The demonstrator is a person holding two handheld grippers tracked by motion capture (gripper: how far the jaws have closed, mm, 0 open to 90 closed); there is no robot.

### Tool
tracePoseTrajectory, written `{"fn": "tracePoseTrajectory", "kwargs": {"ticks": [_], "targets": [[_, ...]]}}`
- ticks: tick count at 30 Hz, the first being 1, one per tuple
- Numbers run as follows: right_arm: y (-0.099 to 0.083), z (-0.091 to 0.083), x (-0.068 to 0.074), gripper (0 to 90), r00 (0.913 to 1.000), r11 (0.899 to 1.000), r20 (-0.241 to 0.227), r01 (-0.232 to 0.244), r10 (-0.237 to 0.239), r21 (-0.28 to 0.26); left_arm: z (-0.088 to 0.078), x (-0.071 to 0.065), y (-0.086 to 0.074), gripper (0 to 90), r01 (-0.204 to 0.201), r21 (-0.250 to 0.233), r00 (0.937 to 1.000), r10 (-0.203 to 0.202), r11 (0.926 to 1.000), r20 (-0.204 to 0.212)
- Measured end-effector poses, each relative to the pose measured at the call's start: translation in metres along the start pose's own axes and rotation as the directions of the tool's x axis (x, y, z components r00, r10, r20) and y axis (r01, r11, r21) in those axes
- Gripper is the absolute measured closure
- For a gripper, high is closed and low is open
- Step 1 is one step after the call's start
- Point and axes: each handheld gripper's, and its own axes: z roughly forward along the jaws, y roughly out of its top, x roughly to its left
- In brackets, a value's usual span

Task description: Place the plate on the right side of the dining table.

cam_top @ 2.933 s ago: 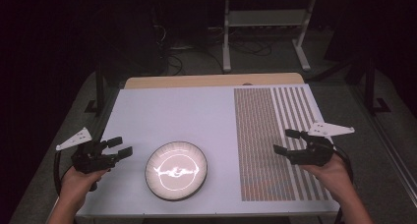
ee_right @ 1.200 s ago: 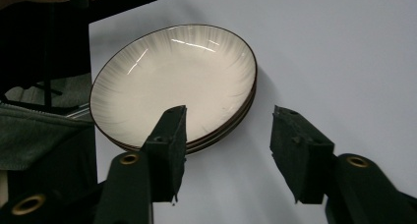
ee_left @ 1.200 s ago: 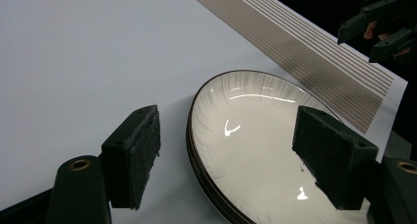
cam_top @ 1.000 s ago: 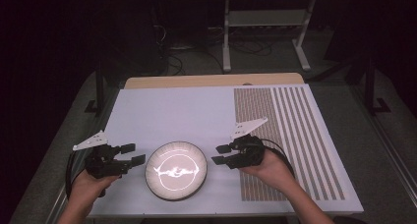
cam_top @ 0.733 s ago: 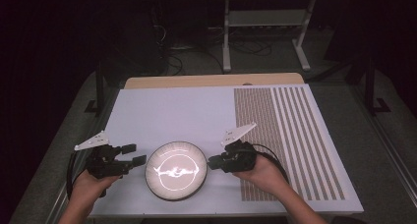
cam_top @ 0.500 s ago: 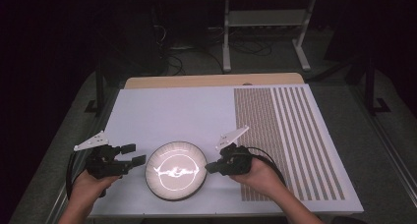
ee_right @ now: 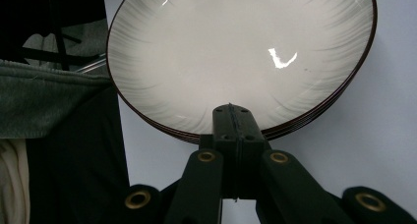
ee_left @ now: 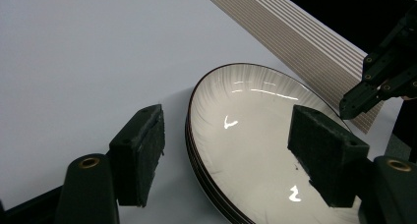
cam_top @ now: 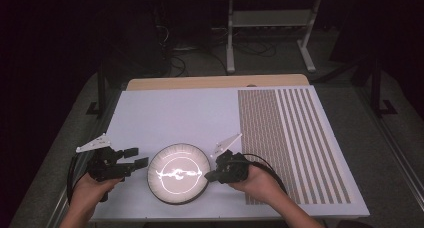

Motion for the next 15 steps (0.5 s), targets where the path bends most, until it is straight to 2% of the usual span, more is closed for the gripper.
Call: {"fn": "tracePoseTrajectory", "kwargs": {"ticks": [4, 6, 8, 11, 15], "targets": [[0.0015, 0.0005, 0.0008, 89.8, 1.0, 1.0, 0.009, -0.001, 0.001, 0.009, -0.0022, -0.0005, 0.0008, 32.5, 0.005, -0.017, 0.9999, -0.006, 0.9998, -0.009], [0.0019, 0.0008, 0.0014, 89.8, 0.9999, 1.0, 0.012, -0.007, 0.007, 0.011, -0.003, -0.0013, 0.0019, 34.2, 0.016, -0.018, 0.9995, -0.016, 0.9997, -0.027], [0.0024, 0.0017, 0.0018, 89.8, 0.9998, 1.0, 0.015, -0.013, 0.012, 0.012, -0.0026, -0.0022, 0.0026, 34.8, 0.018, 0.001, 0.9989, -0.018, 0.9998, -0.044], [0.0042, 0.0044, 0.0013, 89.8, 0.9998, 1.0, 0.016, -0.009, 0.008, 0.011, 0.0002, -0.0029, 0.0033, 33.5, 0.057, 0.051, 0.9967, -0.053, 0.9971, -0.061], [0.005, 0.0058, 0.0001, 89.8, 0.9997, 1.0, 0.016, -0.018, 0.018, 0.007, 0.0014, -0.0051, 0.0045, 36.8, 0.067, 0.065, 0.9956, -0.062, 0.9956, -0.07]]}}
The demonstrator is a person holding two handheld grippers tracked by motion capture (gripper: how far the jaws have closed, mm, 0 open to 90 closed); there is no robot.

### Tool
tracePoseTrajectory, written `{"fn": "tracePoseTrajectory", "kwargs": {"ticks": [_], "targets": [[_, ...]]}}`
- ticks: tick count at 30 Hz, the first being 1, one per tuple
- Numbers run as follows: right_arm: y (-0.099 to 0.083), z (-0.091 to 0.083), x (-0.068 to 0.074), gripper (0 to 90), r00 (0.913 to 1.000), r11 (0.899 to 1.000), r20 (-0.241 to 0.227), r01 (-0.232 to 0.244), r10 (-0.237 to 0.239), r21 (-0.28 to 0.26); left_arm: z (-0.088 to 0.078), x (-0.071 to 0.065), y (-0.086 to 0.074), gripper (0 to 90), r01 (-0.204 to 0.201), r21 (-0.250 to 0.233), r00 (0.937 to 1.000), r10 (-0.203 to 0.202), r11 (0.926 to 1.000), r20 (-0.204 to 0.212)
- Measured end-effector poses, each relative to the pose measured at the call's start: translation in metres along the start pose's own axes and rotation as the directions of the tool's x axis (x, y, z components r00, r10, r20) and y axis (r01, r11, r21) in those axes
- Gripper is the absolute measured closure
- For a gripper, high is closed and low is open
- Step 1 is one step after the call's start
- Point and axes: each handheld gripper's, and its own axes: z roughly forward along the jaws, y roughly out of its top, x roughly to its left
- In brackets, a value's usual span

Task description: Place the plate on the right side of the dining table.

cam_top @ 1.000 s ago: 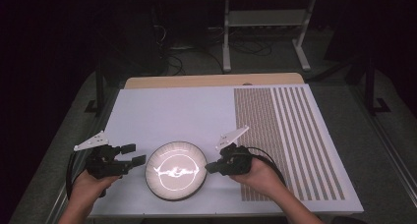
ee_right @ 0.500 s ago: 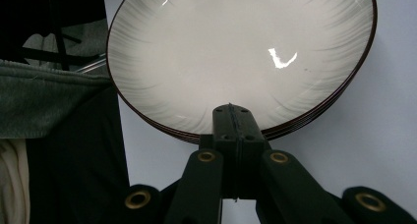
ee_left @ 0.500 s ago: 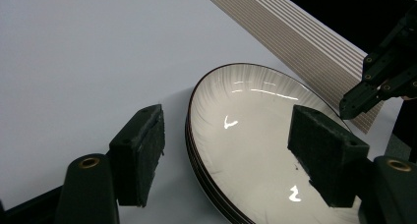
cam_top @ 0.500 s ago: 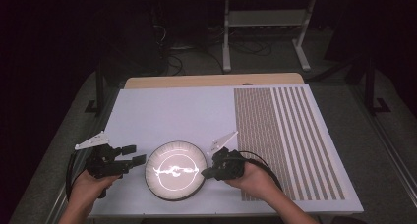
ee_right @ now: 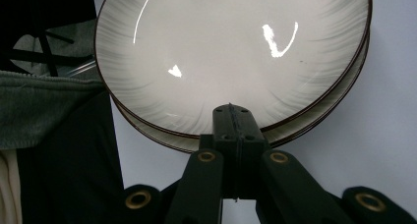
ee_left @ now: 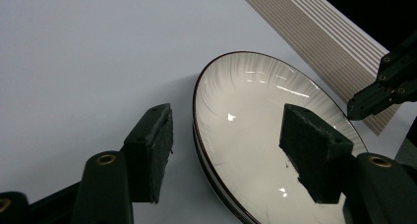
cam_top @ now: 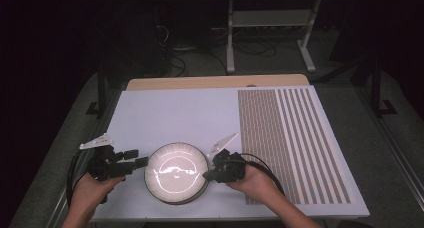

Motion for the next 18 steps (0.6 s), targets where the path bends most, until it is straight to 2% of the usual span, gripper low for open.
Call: {"fn": "tracePoseTrajectory", "kwargs": {"ticks": [5, 18], "targets": [[0.002, 0.003, 0.0, 89.8, 1.0, 1.0, 0.004, 0.004, -0.004, -0.005, 0.0, -0.001, 0.001, 39.9, 0.012, 0.01, 0.9997, -0.012, 0.9999, -0.02], [0.008, 0.012, 0.001, 89.9, 1.0, 1.0, -0.009, -0.004, 0.004, -0.012, 0.003, 0.002, -0.001, 51.7, 0.064, 0.102, 0.9955, -0.056, 0.9928, -0.077]]}}
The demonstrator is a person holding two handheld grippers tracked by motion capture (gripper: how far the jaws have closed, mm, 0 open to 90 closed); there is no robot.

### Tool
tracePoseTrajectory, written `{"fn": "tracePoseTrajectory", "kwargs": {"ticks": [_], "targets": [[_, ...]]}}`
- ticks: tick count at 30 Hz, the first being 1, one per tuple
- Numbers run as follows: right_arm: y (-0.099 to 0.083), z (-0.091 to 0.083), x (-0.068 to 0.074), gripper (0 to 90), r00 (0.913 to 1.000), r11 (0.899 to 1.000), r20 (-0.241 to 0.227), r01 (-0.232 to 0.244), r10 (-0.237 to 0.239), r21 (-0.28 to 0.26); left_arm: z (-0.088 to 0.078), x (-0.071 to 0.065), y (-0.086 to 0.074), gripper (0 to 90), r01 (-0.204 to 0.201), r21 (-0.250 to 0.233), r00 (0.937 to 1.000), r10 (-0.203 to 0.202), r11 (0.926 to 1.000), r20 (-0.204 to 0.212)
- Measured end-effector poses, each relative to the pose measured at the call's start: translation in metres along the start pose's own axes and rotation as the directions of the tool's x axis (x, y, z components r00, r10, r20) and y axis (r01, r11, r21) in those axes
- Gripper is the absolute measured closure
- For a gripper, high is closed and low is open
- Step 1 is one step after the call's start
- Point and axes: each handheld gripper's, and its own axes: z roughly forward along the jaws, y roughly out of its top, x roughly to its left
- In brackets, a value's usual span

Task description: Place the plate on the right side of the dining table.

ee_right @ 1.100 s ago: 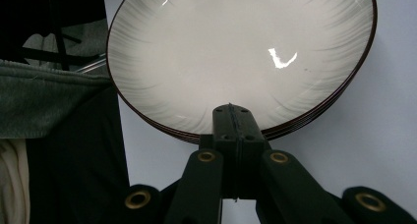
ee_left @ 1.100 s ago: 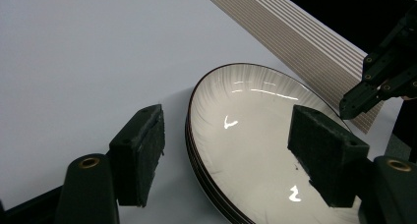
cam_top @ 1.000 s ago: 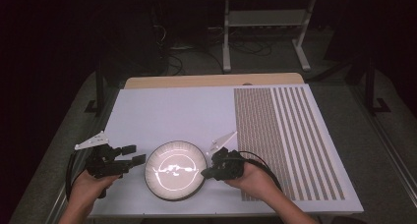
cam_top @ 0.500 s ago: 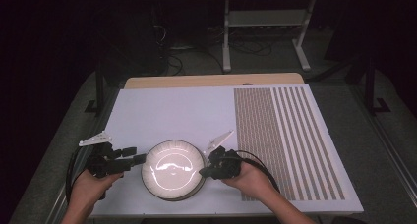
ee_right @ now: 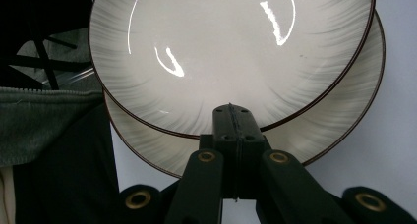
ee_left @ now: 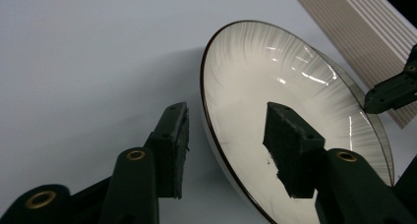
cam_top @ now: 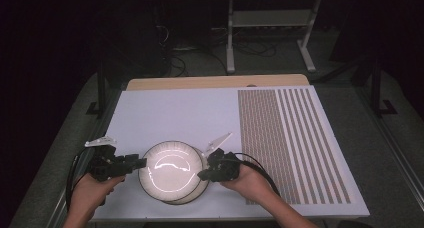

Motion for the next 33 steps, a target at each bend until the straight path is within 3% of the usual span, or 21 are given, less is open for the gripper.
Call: {"fn": "tracePoseTrajectory", "kwargs": {"ticks": [12, 23, 28, 33], "targets": [[0.002, 0.003, 0.0, 89.8, 1.0, 1.0, -0.001, 0.0, 0.0, -0.009, 0.004, 0.002, 0.0, 58.6, 0.085, 0.051, 0.9963, -0.085, 0.995, -0.012], [0.004, 0.01, 0.002, 89.8, 1.0, 1.0, 0.004, -0.007, 0.007, -0.017, 0.009, 0.002, 0.0, 64.7, 0.158, 0.103, 0.9875, -0.156, 0.9821, -0.022], [0.006, 0.017, 0.003, 89.8, 0.9999, 1.0, 0.015, 0.001, -0.001, -0.017, 0.009, 0.004, 0.001, 69.6, 0.19, 0.11, 0.9817, -0.187, 0.9756, -0.035], [0.008, 0.022, 0.004, 89.8, 0.9999, 1.0, 0.016, -0.006, 0.006, -0.027, 0.006, 0.008, 0.003, 73.9, 0.245, 0.086, 0.9694, -0.242, 0.9657, -0.039]]}}
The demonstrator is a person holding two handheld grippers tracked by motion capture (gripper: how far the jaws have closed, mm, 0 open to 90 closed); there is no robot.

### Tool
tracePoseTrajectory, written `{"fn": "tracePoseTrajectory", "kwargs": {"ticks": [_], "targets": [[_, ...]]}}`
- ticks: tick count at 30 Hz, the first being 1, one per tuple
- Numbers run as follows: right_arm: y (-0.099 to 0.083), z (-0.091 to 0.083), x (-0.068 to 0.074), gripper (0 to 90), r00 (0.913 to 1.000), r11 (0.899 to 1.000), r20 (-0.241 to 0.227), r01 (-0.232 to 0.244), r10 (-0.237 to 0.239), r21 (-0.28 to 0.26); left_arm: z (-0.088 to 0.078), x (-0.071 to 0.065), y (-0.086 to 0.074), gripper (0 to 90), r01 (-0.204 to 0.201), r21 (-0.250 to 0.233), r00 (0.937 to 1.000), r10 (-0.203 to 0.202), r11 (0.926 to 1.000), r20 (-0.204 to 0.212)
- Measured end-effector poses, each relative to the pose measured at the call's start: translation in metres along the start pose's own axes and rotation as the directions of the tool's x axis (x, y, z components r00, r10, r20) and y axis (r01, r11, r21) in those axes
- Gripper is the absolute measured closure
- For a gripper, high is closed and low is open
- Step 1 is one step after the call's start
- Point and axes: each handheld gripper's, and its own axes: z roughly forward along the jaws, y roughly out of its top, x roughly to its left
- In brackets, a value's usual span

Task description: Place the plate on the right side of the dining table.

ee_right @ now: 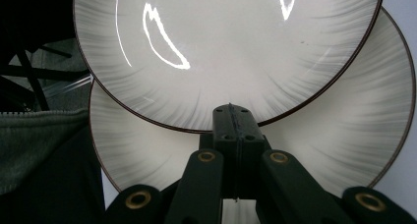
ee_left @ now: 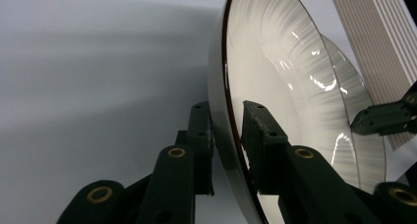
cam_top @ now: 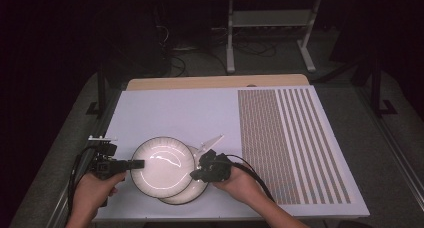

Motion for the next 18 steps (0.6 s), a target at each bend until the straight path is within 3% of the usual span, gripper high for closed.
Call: {"fn": "tracePoseTrajectory", "kwargs": {"ticks": [6, 10, 13, 18], "targets": [[0.0009, 0.0032, 0.0012, 89.8, 1.0, 1.0, 0.007, 0.003, -0.003, -0.002, -0.0019, 0.0017, 0.0038, 77.9, 0.07, -0.007, 0.9975, -0.07, 0.9975, 0.003], [0.0003, 0.005, 0.0018, 89.7, 1.0, 1.0, 0.002, -0.006, 0.006, -0.004, -0.0024, 0.0026, 0.0069, 80.3, 0.136, -0.02, 0.9906, -0.136, 0.9905, 0.009], [-0.0005, 0.0057, 0.0015, 89.6, 0.9999, 1.0, -0.003, -0.014, 0.014, -0.008, -0.0018, 0.0033, 0.0078, 80.7, 0.149, -0.021, 0.9888, -0.149, 0.9886, 0.01], [-0.0031, 0.0018, -0.0031, 85.6, 0.9982, 0.998, -0.014, -0.059, 0.058, -0.038, 0.001, 0.0103, 0.0076, 80.8, 0.234, -0.025, 0.9716, -0.233, 0.9718, 0.039]]}}
